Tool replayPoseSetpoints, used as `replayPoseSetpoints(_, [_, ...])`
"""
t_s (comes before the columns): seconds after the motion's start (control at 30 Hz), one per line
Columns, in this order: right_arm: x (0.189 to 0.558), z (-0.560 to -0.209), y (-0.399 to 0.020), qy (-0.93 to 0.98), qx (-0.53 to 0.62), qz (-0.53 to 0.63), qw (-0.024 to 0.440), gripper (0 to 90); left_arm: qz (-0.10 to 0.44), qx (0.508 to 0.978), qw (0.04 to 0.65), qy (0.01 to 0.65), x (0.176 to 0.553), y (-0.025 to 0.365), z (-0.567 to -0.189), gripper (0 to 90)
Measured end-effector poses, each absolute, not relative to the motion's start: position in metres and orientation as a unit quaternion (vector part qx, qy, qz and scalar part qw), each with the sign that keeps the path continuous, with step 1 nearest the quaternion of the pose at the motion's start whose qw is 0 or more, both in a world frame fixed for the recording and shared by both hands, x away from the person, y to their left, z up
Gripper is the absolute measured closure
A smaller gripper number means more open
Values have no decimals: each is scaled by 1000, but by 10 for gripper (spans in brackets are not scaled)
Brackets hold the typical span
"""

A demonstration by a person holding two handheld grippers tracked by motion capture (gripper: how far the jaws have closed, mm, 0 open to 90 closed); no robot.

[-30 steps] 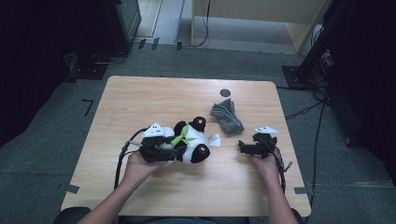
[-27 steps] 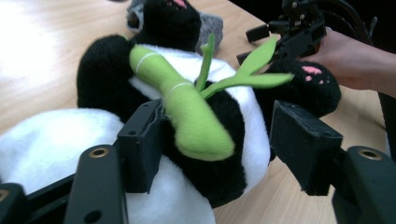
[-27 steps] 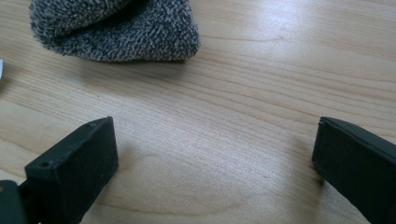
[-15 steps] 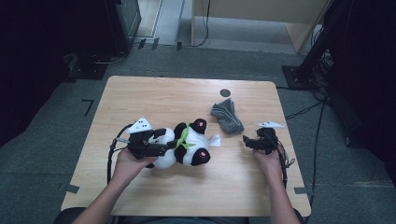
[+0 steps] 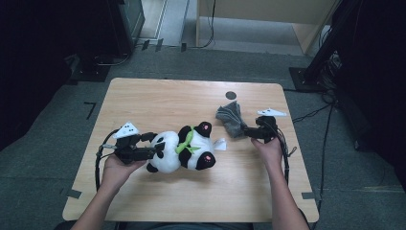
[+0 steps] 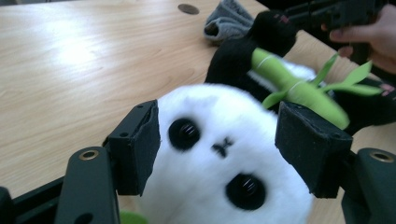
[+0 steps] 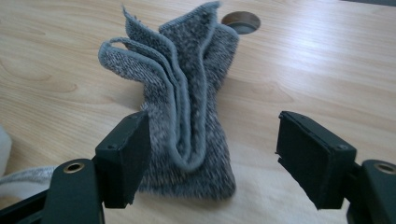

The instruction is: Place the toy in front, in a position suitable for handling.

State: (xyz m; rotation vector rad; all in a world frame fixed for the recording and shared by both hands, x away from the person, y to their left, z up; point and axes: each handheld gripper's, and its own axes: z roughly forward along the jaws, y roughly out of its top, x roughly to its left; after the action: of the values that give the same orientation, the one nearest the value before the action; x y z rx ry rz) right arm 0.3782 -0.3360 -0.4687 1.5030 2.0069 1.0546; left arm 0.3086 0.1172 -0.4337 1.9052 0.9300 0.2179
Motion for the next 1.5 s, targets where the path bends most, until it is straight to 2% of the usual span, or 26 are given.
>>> replayPoseSetpoints(0.37, [424,-480,-313,742,527,370,187,250,92,784,476,387,300,125,-443,283])
replayPoseSetpoints(0.57, [433,-495,-307,752,526,360,169,255,78,787,468,394,301,130,-447,273])
replayPoseSetpoints(0.63, [434,-497,-306,757,524,349,172,255,91,789,466,390,298,131,-447,259])
replayPoseSetpoints(0.83, [437,-506,-309,758,531,344,159,263,79,783,486,381,294,136,-449,180])
replayPoseSetpoints(0.9, [438,-509,-308,760,527,347,153,300,66,771,504,384,292,137,-452,160])
replayPoseSetpoints(0.97, [438,-509,-308,765,520,349,152,361,74,781,483,390,293,133,-456,123])
replayPoseSetpoints(1.07, [438,-509,-308,760,530,356,126,496,82,791,468,385,294,130,-462,111])
replayPoseSetpoints(1.2, [437,-506,-307,763,527,356,115,656,52,784,478,391,300,132,-469,106])
replayPoseSetpoints(1.33, [436,-504,-305,761,531,354,114,700,46,779,483,397,301,132,-473,105])
replayPoseSetpoints(1.5, [434,-497,-305,764,530,347,124,711,54,782,494,376,296,127,-470,98])
